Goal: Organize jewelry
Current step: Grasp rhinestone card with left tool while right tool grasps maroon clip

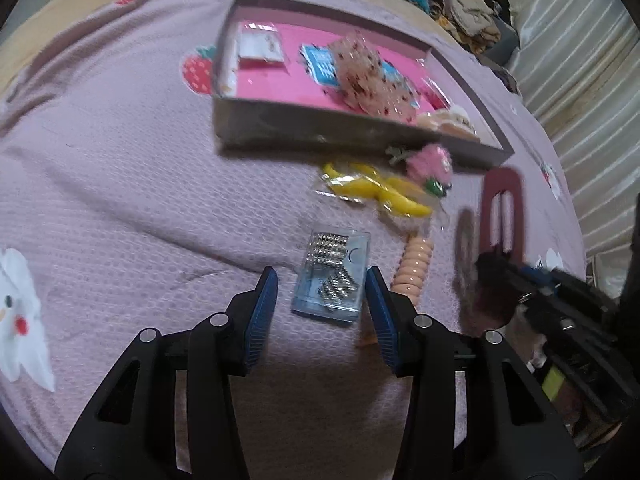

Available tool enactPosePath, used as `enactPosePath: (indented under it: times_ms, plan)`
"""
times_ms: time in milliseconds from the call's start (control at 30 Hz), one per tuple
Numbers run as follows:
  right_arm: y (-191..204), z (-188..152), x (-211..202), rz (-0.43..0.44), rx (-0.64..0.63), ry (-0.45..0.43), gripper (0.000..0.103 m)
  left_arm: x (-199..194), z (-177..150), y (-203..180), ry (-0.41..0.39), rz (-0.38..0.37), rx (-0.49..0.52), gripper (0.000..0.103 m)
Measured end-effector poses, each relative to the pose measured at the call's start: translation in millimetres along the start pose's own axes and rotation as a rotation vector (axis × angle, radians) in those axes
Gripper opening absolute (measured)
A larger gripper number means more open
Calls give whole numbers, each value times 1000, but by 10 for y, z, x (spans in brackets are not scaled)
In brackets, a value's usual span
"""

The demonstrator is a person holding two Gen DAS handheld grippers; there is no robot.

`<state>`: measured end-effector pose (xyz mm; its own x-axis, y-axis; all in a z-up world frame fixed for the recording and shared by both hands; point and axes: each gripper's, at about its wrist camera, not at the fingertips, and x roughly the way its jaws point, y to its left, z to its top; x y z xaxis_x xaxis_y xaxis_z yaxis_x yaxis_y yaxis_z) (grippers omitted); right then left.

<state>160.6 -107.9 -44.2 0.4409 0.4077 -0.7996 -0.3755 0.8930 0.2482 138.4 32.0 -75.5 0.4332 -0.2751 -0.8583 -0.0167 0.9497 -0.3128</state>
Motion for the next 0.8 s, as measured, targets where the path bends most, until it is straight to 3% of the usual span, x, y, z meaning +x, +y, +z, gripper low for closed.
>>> enactPosePath:
  times_ms: [100,133,400,800]
  plan:
    - [-75,47,-156,0,3,-32,12,47,23,-34,7,1,11,34]
    - [-96,64,-205,0,0,-45,12,41,25,-40,5,-8,8,24]
    - [-225,213,-559,-4,-11,-132,12,-113,89,-136,-29,0,19,24]
    - [-342,500,-926,10,-36,-219,12,-766,553,-292,-192,40,58,24]
